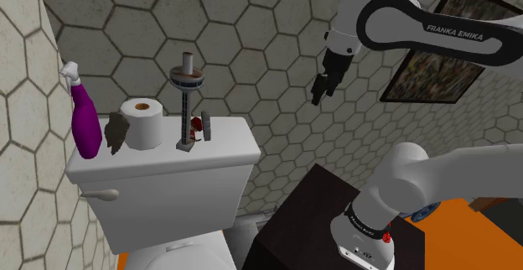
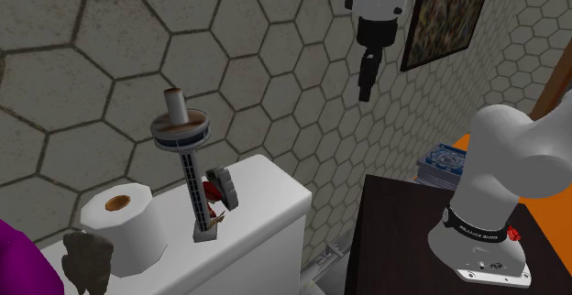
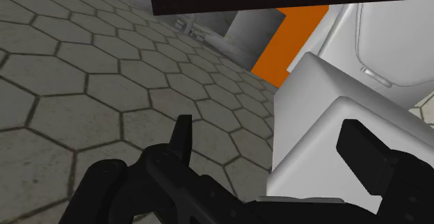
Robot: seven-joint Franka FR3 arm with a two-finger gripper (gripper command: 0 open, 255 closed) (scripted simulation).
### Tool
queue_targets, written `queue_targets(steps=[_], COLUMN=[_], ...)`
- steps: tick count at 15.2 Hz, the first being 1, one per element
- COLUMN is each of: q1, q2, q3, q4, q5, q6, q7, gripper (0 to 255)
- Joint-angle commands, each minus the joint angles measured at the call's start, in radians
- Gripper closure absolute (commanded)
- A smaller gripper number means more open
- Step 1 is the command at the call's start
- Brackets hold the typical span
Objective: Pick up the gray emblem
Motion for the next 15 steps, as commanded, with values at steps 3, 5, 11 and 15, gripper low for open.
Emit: queue_targets(steps=[3,5,11,15], q1=[0.005,0.008,0.004,-0.009], q2=[0.040,0.087,0.258,0.394], q3=[0.045,0.089,0.214,0.292], q4=[0.007,0.020,0.099,0.184], q5=[0.030,0.057,0.105,0.106], q6=[0.034,0.068,0.165,0.218], q7=[0.074,0.147,0.364,0.509], gripper=[0,0,0,0])
